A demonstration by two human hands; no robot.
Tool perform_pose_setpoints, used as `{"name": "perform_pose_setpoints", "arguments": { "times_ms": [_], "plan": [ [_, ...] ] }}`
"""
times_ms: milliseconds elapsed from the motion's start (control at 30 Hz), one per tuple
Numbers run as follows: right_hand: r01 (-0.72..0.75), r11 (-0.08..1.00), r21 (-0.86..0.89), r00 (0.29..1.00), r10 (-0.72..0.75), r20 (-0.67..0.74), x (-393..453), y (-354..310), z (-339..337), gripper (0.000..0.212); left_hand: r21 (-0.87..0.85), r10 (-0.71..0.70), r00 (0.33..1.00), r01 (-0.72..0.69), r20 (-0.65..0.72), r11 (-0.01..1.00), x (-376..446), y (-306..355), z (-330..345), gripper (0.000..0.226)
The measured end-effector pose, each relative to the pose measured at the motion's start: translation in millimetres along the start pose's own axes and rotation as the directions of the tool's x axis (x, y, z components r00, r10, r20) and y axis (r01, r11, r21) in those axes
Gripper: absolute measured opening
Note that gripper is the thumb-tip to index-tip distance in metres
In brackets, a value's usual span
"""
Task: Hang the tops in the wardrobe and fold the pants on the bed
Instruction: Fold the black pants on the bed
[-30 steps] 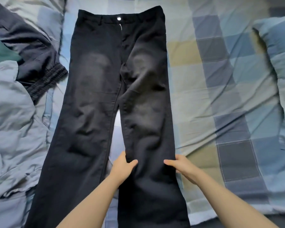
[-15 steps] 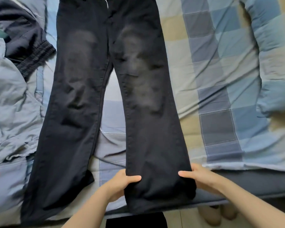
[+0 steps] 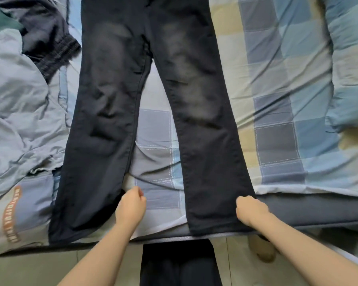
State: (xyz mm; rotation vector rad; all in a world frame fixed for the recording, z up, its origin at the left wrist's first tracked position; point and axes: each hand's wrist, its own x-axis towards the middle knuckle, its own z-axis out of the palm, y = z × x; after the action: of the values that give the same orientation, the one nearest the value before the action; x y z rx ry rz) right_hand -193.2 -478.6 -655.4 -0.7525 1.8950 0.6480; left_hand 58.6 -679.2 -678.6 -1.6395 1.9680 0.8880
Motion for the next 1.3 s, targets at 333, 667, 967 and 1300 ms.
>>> {"name": "perform_pose_setpoints", "arguments": {
  "times_ms": [333,667,967,1300],
  "plan": [
    [0.358,0.716,0.599,0.907,-0.419,-0.042,37.2,-237.0,-18.5,0.045,-0.369,-0.406,0.778,0.241,-0.479,0.898,35.8,-138.1,-80.9,0.012],
    [0.442,0.564,0.697,0.809,-0.587,-0.038,16.9,-322.3,3.4,0.028,-0.476,-0.362,0.929,0.284,-0.079,0.832,55.7,-172.5,-71.2,0.013],
    [0.207,0.356,0.911,0.925,-0.376,-0.063,-40.5,-266.4,45.5,0.03,-0.675,-0.18,0.956,0.293,0.233,0.677,16.5,-184.3,-74.2,0.02],
    [0.224,0.826,0.517,0.944,-0.315,0.095,-56.5,-228.2,93.8,0.029,-0.126,-0.266,0.939,0.297,0.218,0.946,-5.8,-208.8,-56.4,0.025]
  ]
}}
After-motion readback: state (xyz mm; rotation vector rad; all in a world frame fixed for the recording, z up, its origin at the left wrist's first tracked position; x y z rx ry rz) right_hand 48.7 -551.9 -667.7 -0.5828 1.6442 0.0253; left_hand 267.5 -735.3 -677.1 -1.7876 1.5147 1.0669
